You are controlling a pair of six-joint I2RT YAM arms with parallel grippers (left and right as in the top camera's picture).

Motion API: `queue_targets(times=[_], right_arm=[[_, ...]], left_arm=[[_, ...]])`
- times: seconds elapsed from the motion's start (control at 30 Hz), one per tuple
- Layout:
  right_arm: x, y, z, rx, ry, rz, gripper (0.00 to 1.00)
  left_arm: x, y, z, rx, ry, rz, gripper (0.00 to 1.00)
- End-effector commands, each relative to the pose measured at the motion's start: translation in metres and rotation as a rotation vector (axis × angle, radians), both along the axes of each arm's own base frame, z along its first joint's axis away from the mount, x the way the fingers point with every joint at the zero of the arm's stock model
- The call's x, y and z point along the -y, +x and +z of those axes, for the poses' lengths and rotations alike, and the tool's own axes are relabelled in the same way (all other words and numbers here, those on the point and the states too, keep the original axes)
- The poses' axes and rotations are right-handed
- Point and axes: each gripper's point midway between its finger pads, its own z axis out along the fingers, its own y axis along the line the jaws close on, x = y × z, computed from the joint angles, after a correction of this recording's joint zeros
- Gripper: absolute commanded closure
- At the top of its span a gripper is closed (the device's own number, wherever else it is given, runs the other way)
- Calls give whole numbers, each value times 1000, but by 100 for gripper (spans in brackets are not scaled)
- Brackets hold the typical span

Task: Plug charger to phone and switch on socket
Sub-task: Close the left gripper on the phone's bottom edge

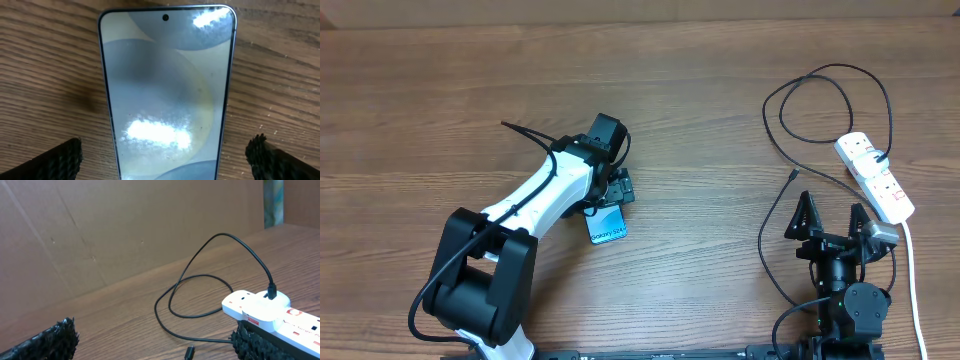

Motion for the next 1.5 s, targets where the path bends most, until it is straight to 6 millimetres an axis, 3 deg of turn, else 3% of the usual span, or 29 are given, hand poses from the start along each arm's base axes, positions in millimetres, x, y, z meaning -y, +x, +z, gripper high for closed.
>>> queue_targets(times=[0.0,0.37,0.8,1.47], right_arm=[[-1,0,-1,4,-15,8,0],[-1,0,-1,4,-15,8,0],[-1,0,-1,4,-15,8,0],[-1,0,-1,4,-15,8,0]], left_arm=[[-4,9,1,27,33,-17,0],[-1,15,-1,59,15,-15,0],[-7,0,-27,46,19,-8,0],[-4,-6,-34,32,-11,-13,0]])
